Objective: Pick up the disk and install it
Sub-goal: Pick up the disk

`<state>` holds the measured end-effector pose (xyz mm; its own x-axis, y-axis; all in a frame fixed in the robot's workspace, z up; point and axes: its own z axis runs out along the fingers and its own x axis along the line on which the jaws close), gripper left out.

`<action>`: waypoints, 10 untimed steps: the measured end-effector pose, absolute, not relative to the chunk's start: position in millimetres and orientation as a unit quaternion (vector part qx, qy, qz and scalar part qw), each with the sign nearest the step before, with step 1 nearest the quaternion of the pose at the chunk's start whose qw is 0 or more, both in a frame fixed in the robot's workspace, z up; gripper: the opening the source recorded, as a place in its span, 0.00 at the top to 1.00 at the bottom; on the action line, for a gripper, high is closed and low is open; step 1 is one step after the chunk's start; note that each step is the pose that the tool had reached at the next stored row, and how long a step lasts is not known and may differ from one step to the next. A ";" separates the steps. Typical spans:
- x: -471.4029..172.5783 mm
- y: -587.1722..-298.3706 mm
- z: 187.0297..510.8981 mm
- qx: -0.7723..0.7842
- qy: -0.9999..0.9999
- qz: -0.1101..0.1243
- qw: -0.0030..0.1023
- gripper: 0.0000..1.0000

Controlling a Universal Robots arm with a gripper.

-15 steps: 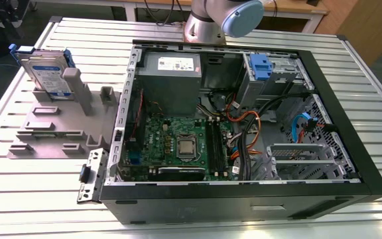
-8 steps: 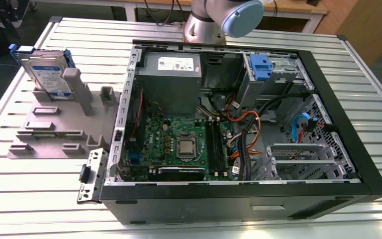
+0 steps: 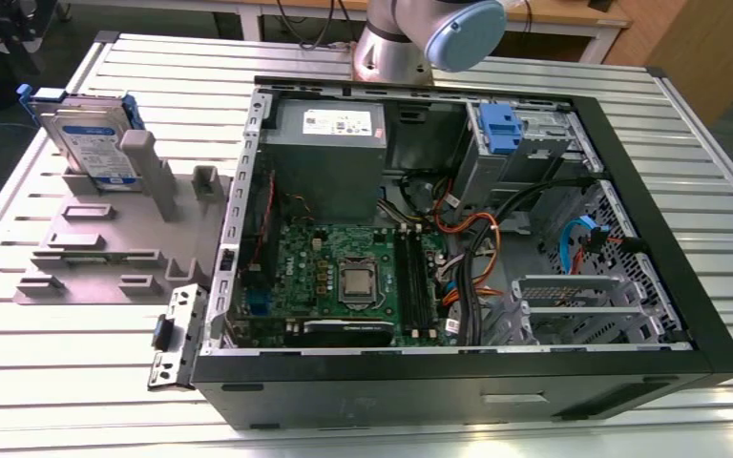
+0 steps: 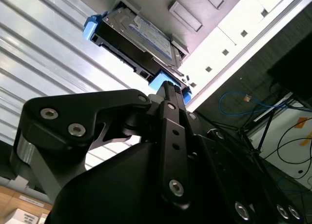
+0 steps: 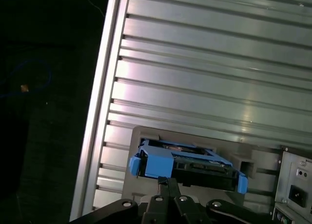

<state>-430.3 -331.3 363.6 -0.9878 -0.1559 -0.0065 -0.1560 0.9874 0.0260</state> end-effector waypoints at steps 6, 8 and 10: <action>-430.3 -331.3 363.7 -0.087 0.996 0.013 0.002 0.89; -430.3 -331.3 363.7 -0.088 0.996 0.013 0.002 0.89; -430.3 -331.3 363.7 -0.088 0.996 0.013 0.002 0.89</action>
<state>-430.3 -331.3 363.7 -0.9846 -0.1745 -0.0064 -0.1746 0.9843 0.0261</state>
